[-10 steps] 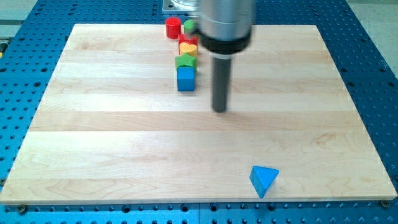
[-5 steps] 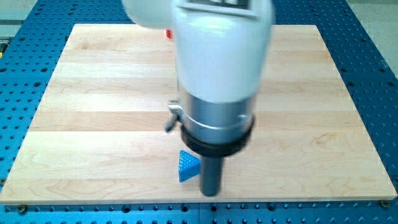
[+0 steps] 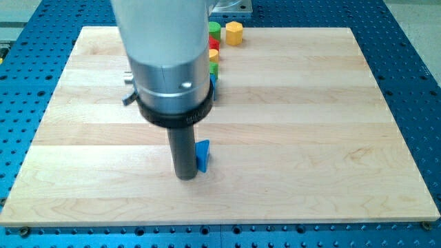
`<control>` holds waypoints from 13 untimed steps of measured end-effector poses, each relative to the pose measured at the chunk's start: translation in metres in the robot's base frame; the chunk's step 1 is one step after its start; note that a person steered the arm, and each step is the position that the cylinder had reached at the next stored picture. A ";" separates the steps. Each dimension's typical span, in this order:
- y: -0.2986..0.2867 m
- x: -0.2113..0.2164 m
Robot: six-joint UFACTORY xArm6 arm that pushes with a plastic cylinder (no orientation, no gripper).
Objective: Move the blue triangle to the bottom left of the blue cube
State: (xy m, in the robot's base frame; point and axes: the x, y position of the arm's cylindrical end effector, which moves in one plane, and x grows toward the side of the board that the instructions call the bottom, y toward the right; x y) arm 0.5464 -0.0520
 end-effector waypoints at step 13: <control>0.073 -0.078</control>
